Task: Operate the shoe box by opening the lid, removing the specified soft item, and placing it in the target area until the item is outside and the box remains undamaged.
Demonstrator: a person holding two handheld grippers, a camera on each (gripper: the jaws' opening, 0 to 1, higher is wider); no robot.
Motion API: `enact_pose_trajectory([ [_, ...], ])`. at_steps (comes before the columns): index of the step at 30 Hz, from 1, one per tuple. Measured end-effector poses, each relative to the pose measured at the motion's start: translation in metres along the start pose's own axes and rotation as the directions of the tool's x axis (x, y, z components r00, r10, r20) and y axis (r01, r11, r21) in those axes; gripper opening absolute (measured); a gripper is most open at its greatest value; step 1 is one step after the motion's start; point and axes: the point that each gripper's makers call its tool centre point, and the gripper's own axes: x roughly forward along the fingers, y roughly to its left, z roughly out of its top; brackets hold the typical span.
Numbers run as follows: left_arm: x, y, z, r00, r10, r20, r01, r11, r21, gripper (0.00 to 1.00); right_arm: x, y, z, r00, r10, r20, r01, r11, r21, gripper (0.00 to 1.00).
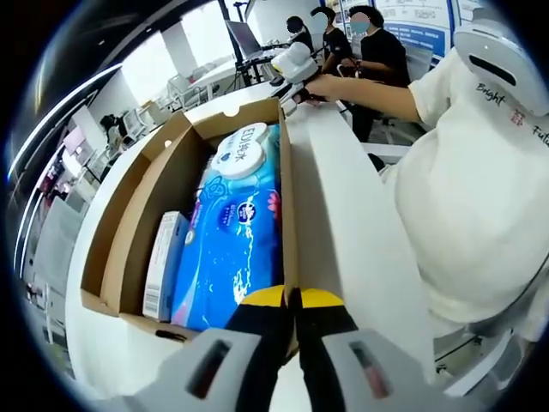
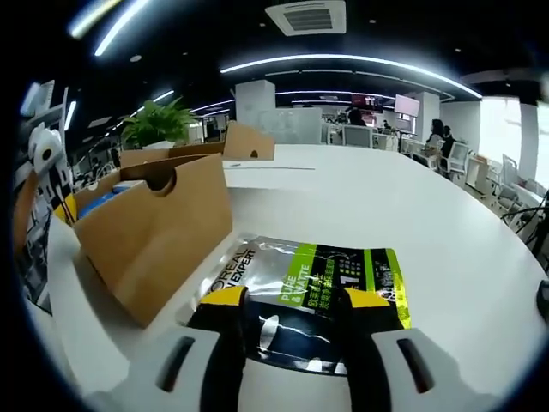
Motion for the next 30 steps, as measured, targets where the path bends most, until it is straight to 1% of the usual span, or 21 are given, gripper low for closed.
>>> enact_pose_trajectory([
  [2,0.000,0.000,0.000,1.000,0.001,0.001,-0.001,1.000,0.001,0.03,-0.001,-0.002,0.000,1.000,0.022,0.012,-0.022,1.000,0.012,0.41],
  [4,0.000,0.000,0.000,1.000,0.001,0.001,-0.001,1.000,0.000,0.03,-0.003,-0.008,0.001,1.000,0.018,0.000,-0.018,1.000,0.024,0.42],
  [5,0.000,0.000,0.000,1.000,-0.002,0.001,0.002,1.000,-0.002,0.03,-0.007,-0.013,0.002,1.000,0.003,-0.006,-0.002,0.998,0.065,0.44],
  [6,0.000,0.000,0.000,1.000,-0.005,0.000,0.005,1.000,-0.005,0.03,-0.009,-0.013,0.004,1.000,0.017,0.012,-0.018,0.997,0.081,0.47],
  [8,0.001,0.000,0.001,1.000,-0.009,-0.001,0.009,1.000,-0.010,0.02,-0.013,-0.018,0.011,0.998,0.015,0.062,-0.025,0.988,0.154,0.53],
  [11,0.001,-0.001,0.001,1.000,-0.016,0.008,0.015,1.000,0.003,0.02,-0.023,-0.022,0.009,0.998,0.018,0.067,-0.030,0.983,0.181,0.53],
  [12,0.001,-0.001,0.001,1.000,-0.018,0.008,0.019,1.000,-0.012,0.02,-0.026,-0.022,0.011,0.996,0.024,0.088,-0.039,0.984,0.175,0.54],
  [13,0.001,-0.001,0.001,1.000,-0.020,0.006,0.020,1.000,-0.020,0.02,-0.028,-0.022,0.011,0.996,0.024,0.087,-0.039,0.982,0.184,0.55],
  [14,0.001,-0.001,0.001,1.000,-0.023,0.005,0.023,0.999,-0.024,0.02,-0.030,-0.021,0.011,0.996,0.028,0.089,-0.044,0.983,0.176,0.55],
  [15,0.001,-0.001,0.001,1.000,-0.026,0.005,0.026,0.999,-0.024,0.02,-0.031,-0.018,0.018,0.991,0.047,0.124,-0.062,0.990,0.124,0.55],
  [17,0.001,-0.002,0.002,1.000,-0.029,0.006,0.029,0.999,-0.036,0.02,-0.036,-0.014,0.021,0.992,0.040,0.117,-0.055,0.990,0.129,0.57],
  [18,0.001,-0.002,0.002,1.000,-0.028,0.008,0.029,0.999,-0.038,0.02,-0.038,-0.009,0.029,0.987,0.062,0.147,-0.074,0.994,0.079,0.57],
  [19,0.001,-0.002,0.002,1.000,-0.026,0.007,0.026,0.999,-0.041,0.02,-0.042,-0.006,0.035,0.984,0.069,0.165,-0.079,0.995,0.057,0.56],
  [21,0.001,-0.002,0.002,1.000,-0.022,0.010,0.023,0.999,-0.037,0.02,-0.050,-0.001,0.052,0.970,0.086,0.226,-0.094,0.995,0.024,0.50],
  [22,0.001,-0.002,0.002,1.000,-0.022,0.013,0.022,0.999,-0.039,0.02,-0.055,0.004,0.059,0.961,0.119,0.248,-0.128,0.991,0.022,0.48],
  [23,0.001,-0.002,0.002,1.000,-0.022,0.017,0.023,0.999,-0.040,0.02,-0.056,0.006,0.061,0.959,0.130,0.252,-0.141,0.990,0.024,0.45],
  [25,0.001,-0.002,0.003,0.999,-0.019,0.031,0.021,0.999,-0.040,0.02,-0.064,0.014,0.075,0.937,0.182,0.299,-0.198,0.980,0.024,0.44],
  [26,0.002,-0.002,0.004,0.999,-0.017,0.044,0.019,0.999,-0.048,0.02,-0.068,0.019,0.079,0.928,0.225,0.296,-0.238,0.971,0.008,0.44],
  [27,0.003,-0.003,0.004,0.999,-0.019,0.051,0.021,0.998,-0.055,0.02,-0.069,0.022,0.079,0.928,0.249,0.278,-0.257,0.966,-0.005,0.44],
  [29,0.005,-0.003,0.005,0.998,-0.028,0.061,0.032,0.998,-0.052,0.02,-0.072,0.029,0.085,0.920,0.303,0.249,-0.290,0.953,-0.087,0.44],
  [30,0.005,-0.004,0.005,0.998,-0.030,0.055,0.032,0.999,-0.036,0.02,-0.073,0.035,0.090,0.904,0.349,0.247,-0.327,0.936,-0.127,0.44],
])
